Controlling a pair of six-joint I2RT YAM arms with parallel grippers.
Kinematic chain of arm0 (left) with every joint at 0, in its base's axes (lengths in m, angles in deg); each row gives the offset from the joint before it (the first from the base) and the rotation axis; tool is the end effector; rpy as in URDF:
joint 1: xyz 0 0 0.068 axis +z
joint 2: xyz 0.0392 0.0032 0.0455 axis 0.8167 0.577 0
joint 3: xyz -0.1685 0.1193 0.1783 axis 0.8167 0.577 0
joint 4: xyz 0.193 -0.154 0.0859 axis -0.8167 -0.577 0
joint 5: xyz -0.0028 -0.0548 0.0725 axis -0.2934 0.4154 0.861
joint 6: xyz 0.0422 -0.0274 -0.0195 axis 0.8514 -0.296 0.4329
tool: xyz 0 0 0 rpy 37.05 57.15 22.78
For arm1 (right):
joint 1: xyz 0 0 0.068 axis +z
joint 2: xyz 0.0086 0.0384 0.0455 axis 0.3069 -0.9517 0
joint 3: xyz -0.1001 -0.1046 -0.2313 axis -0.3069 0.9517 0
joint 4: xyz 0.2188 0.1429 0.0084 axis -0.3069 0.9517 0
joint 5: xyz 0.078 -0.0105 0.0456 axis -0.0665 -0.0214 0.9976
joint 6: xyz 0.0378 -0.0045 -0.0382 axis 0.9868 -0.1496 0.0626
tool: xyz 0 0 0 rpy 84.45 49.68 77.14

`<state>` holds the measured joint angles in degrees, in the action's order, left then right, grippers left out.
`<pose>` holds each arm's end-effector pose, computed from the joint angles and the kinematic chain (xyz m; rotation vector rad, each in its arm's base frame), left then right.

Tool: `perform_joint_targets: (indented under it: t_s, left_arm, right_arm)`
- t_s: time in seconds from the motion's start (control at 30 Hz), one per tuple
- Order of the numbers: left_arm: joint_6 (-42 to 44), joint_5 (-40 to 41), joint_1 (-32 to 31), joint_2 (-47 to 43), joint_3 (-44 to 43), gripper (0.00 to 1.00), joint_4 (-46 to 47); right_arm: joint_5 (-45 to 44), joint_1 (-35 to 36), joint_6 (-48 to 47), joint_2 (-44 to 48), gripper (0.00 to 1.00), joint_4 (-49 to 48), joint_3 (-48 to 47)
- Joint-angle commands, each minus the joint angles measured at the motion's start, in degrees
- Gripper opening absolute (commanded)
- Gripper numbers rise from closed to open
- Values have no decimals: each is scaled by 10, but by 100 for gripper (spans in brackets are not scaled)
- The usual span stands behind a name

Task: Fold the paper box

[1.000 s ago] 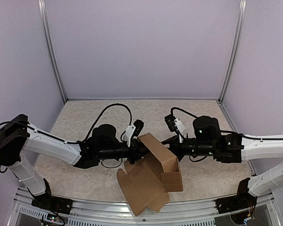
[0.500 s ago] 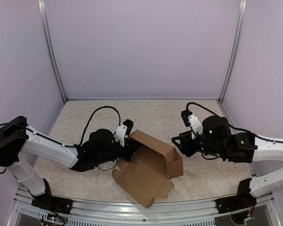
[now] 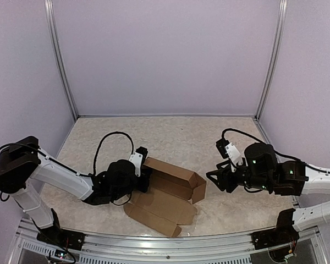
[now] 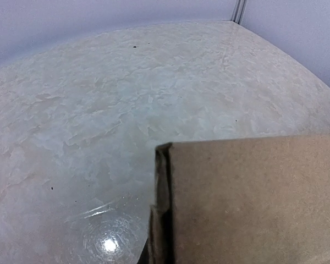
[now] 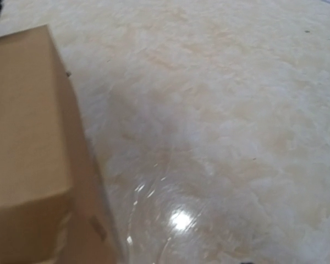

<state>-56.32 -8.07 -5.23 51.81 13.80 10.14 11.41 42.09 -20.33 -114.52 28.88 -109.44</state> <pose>0.1686 -0.2637 0.1513 0.4658 1.9426 -0.4724 0.1122 0.1756 0.2573 -0.6058 2.0338 0.5530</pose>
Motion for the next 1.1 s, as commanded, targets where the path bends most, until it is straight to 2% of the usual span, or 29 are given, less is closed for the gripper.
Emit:
perform_joint_targets:
  t_s: [0.0,0.3,0.63,0.93,1.07]
  left_arm:
    - [-13,35,-5,6,10,0,-18]
    - [-22,43,-12,5,15,0,-26]
    - [-25,44,-17,-8,12,0,-39]
    - [-44,69,-21,-16,-6,0,-74]
    - [-60,82,-22,-21,-14,0,-91]
  right_arm:
    - [51,-6,-24,15,55,36,10]
    - [118,-5,-42,-8,59,45,13]
    - [209,-6,-44,-48,61,-27,22]
    - [230,-3,-38,-120,55,-91,4]
    - [211,9,-27,-142,54,-127,4]
